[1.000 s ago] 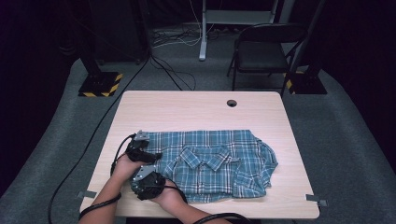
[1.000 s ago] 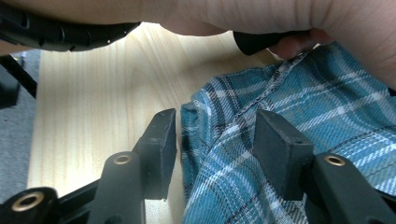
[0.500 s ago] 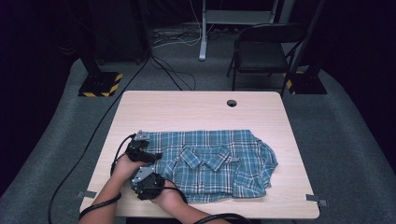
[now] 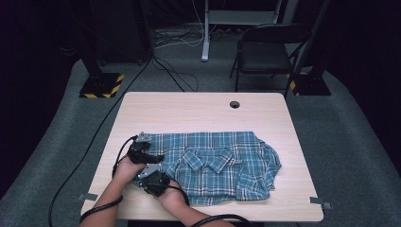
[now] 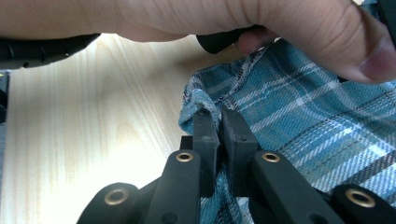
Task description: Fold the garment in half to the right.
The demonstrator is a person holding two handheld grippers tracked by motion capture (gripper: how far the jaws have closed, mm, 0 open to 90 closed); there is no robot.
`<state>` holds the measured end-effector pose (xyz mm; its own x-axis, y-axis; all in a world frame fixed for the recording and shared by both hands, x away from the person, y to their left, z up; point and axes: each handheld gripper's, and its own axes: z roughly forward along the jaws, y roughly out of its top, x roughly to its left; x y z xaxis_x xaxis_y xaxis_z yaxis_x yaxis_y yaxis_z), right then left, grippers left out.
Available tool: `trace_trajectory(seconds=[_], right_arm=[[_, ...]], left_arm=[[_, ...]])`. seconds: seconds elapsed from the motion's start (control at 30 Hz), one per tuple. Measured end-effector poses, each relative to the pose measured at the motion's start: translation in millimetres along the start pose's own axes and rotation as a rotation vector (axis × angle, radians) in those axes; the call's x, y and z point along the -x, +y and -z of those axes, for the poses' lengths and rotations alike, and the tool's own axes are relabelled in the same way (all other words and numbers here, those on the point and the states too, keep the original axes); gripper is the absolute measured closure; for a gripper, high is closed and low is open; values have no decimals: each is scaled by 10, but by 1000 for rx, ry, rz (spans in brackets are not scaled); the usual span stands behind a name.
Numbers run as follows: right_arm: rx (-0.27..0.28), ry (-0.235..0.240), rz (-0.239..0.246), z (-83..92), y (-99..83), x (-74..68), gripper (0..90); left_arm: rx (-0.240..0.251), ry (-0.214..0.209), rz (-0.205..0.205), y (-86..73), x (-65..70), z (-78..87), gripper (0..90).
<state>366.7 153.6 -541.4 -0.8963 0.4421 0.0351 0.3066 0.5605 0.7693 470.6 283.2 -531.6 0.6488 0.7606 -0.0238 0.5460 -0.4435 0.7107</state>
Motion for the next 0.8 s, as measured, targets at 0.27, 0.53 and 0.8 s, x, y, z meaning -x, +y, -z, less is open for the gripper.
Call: trace_trajectory(seconds=[0.27,0.53,0.8], right_arm=[[50,27,-7,154,-12,-20,860],[34,30,14,166,-83,-81,858],[29,34,16,156,-90,-77,857]], left_arm=[[43,16,56,42,-100,82,164],[57,47,92,47,-210,73,196],[14,53,54,39,-205,-9,229]])
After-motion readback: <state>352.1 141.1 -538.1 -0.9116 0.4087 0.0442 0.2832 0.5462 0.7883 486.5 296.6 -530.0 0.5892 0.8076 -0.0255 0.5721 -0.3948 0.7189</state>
